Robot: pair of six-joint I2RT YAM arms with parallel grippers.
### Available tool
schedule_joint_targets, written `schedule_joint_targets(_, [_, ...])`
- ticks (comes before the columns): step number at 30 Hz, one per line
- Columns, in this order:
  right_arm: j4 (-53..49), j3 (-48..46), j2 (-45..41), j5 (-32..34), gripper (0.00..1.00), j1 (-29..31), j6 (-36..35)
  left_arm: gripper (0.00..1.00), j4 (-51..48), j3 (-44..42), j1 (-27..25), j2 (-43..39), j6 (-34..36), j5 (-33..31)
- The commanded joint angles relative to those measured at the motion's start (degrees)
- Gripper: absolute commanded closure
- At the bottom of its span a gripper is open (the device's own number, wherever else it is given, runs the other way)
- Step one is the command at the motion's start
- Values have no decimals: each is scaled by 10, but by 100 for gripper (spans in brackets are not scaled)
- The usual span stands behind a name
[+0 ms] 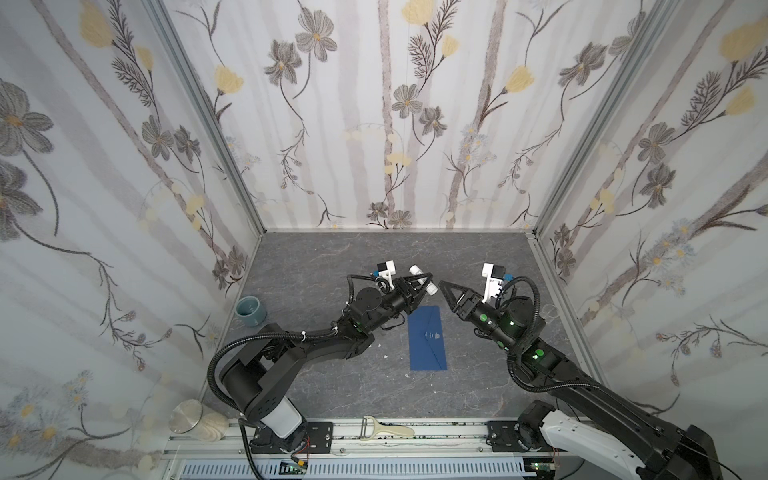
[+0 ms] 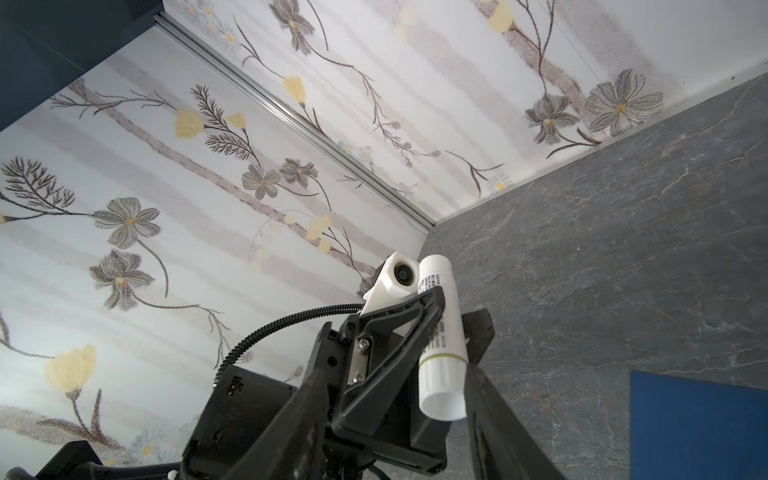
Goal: Place the letter into the envelope and seal it
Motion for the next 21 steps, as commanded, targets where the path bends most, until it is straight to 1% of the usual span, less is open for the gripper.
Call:
schedule_joint_targets(1, [-118,-1,-37,27,46,-32,-41,100,15,-7,1,18,19,87])
schedule_joint_targets(4, [-185,-1,-58,9,45,-92,-69,100,13,-14,1,44,31,156])
schedule_joint_targets(8, [-234,-5,-60,-12,45,-176,-98,100,1,-36,-3,55,58,221])
schedule_joint_targets(10, [-251,-5,-47,-20,45,-212,-109,100,-27,-40,-4,57,84,254])
schedule_joint_targets(12, [-260,-3,-30,-28,45,-239,-117,100,-80,-32,-8,59,127,288])
schedule_joint_targets(14, [-275,5,-11,-32,46,-265,-123,100,-162,-20,-13,59,195,313])
schedule_joint_targets(15, [-278,8,-6,-32,47,-273,-126,100,-218,-9,-15,59,231,316])
schedule_joint_targets(17, [-287,17,4,-29,47,-287,-132,100,-343,18,-21,59,325,317])
schedule_joint_targets(20, [-296,23,11,-17,46,-298,-141,100,-539,71,-36,59,479,281])
schedule_joint_targets(21, [-298,26,15,-15,46,-301,-144,100,-569,78,-39,59,506,275])
